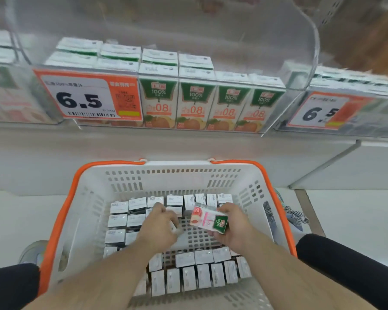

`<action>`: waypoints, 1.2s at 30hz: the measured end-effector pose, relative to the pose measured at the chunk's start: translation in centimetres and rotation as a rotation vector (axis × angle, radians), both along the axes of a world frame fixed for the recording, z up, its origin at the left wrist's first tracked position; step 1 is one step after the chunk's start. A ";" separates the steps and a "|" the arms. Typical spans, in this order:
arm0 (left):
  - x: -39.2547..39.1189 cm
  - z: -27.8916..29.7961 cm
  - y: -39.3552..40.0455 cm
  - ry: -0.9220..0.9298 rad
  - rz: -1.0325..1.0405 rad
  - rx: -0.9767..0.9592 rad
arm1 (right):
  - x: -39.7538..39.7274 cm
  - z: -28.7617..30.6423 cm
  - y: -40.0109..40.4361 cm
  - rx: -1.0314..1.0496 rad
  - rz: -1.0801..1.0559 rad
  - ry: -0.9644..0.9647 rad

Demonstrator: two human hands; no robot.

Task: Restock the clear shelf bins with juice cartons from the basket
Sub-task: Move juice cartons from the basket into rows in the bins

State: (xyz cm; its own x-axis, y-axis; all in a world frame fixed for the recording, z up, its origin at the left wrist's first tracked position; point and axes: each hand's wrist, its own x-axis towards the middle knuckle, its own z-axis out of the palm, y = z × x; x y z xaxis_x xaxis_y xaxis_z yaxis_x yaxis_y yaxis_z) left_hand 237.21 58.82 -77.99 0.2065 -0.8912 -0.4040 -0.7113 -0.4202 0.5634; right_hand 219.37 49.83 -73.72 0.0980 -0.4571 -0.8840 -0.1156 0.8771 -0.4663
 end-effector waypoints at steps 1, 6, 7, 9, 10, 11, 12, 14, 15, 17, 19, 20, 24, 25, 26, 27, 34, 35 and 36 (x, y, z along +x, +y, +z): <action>0.5 1.7 -0.4 0.121 0.129 0.004 | 0.0 0.8 0.0 0.008 0.000 -0.036; 3.6 9.8 -1.2 0.771 0.568 -0.008 | 0.7 5.2 0.0 -0.032 0.046 -0.196; 4.1 11.3 -1.1 0.851 0.602 -0.015 | 0.9 6.1 0.2 -0.038 0.053 -0.234; 4.7 14.2 -0.7 0.931 0.611 -0.035 | 1.2 8.3 0.9 -0.052 0.053 -0.293; 4.9 15.7 -0.5 0.953 0.606 -0.049 | 1.4 9.5 1.3 -0.063 0.046 -0.314; 5.0 17.0 -0.2 0.973 0.600 -0.062 | 1.5 10.7 1.7 -0.072 0.038 -0.334; 5.1 18.3 0.2 0.982 0.602 -0.076 | 1.6 12.0 2.2 -0.082 0.037 -0.359; 5.1 20.8 0.9 0.988 0.613 -0.097 | 1.9 14.2 3.0 -0.098 0.053 -0.416; 5.2 21.9 1.2 0.988 0.608 -0.106 | 2.1 15.2 3.4 -0.102 0.063 -0.439; 5.2 24.3 1.9 1.015 0.594 -0.128 | 2.5 17.1 4.1 -0.104 0.071 -0.462; 5.3 26.6 2.5 1.094 0.598 -0.161 | 2.9 18.7 4.6 -0.129 0.071 -0.463; 5.5 27.7 2.8 1.140 0.595 -0.171 | 3.2 19.6 5.0 -0.150 0.081 -0.463; 6.4 30.8 3.7 1.288 0.571 -0.193 | 4.6 22.0 6.4 -0.248 0.162 -0.461; 6.9 31.2 3.9 1.304 0.574 -0.195 | 5.1 22.4 6.7 -0.292 0.174 -0.448; 7.3 31.5 4.2 1.313 0.578 -0.192 | 5.5 22.8 7.0 -0.358 0.189 -0.422; 7.9 31.7 4.3 1.311 0.582 -0.192 | 5.9 23.0 7.2 -0.461 0.211 -0.377; 12.4 30.1 5.2 1.139 0.583 -0.245 | 7.6 25.4 8.3 -1.199 0.436 0.006; 12.8 29.8 5.1 1.139 0.577 -0.260 | 8.1 25.5 8.4 -1.229 0.449 0.020; 13.1 29.6 5.0 1.137 0.571 -0.271 | 8.5 25.4 8.4 -1.263 0.463 0.038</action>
State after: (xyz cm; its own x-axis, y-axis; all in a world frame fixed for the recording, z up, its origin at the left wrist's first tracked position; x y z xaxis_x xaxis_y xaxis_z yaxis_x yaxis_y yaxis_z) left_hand 250.31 63.87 -48.39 0.2444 -0.8720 -0.4241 0.4587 -0.2813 0.8429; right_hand 227.90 58.25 -48.28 0.4488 -0.8870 0.1085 -0.3130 -0.2697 -0.9106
